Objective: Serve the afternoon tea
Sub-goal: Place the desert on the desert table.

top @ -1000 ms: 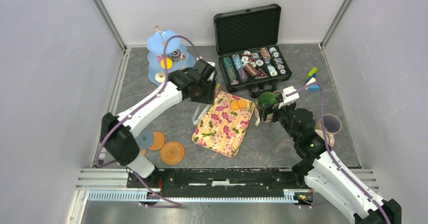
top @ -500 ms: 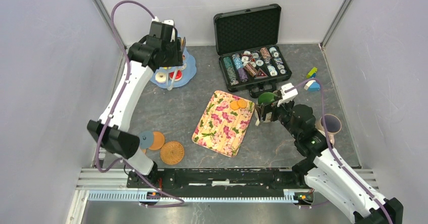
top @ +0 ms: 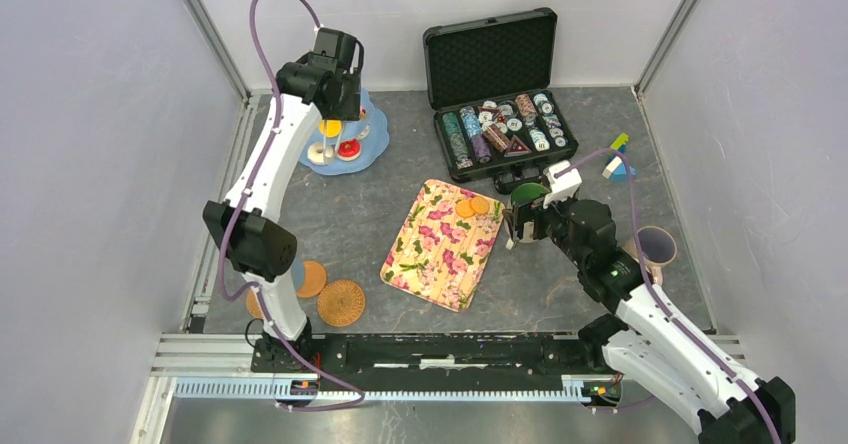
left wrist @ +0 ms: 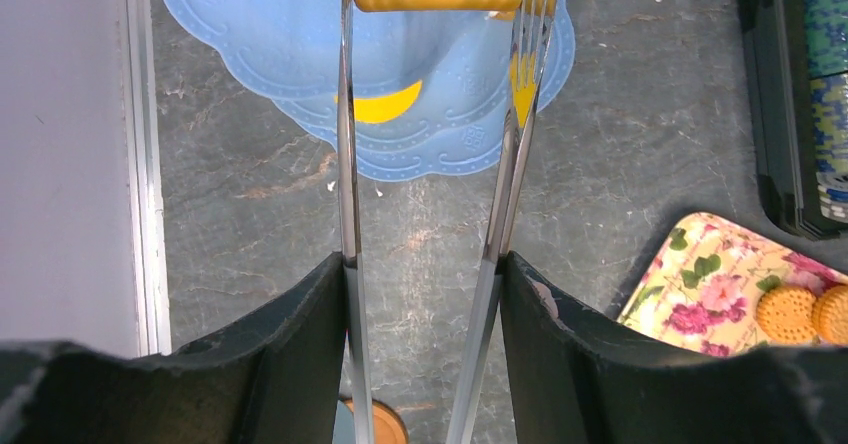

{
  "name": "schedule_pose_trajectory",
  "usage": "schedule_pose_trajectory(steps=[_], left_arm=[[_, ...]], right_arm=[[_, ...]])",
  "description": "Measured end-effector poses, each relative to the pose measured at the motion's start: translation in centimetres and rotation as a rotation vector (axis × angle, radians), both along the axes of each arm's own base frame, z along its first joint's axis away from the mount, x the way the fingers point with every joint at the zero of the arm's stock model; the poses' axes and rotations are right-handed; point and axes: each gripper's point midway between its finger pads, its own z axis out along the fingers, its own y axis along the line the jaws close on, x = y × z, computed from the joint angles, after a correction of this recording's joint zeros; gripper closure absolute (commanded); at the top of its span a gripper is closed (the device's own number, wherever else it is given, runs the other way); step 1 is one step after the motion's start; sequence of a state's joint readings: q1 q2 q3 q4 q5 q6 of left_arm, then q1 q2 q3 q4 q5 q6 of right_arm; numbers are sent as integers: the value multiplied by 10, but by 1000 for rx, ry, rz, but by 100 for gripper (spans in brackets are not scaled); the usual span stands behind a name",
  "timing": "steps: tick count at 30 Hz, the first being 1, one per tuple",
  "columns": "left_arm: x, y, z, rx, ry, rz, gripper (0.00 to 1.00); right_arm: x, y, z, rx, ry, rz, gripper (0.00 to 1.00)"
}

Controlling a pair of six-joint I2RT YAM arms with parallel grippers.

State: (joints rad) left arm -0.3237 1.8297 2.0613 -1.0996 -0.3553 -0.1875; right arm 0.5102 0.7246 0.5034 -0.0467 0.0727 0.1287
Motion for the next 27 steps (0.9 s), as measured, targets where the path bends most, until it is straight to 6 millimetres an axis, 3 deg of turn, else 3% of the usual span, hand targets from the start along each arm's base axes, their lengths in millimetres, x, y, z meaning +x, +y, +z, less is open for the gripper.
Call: schedule_pose_trajectory(steps=[10, 19, 27], left_arm=[[23, 8, -20, 24, 36, 29, 71], [28, 13, -22, 24, 37, 42, 49], [28, 10, -22, 8, 41, 29, 43]], right_arm=[[5, -1, -1, -21, 7, -12, 2], [5, -1, -2, -26, 9, -11, 2], [6, 0, -4, -28, 14, -8, 2]])
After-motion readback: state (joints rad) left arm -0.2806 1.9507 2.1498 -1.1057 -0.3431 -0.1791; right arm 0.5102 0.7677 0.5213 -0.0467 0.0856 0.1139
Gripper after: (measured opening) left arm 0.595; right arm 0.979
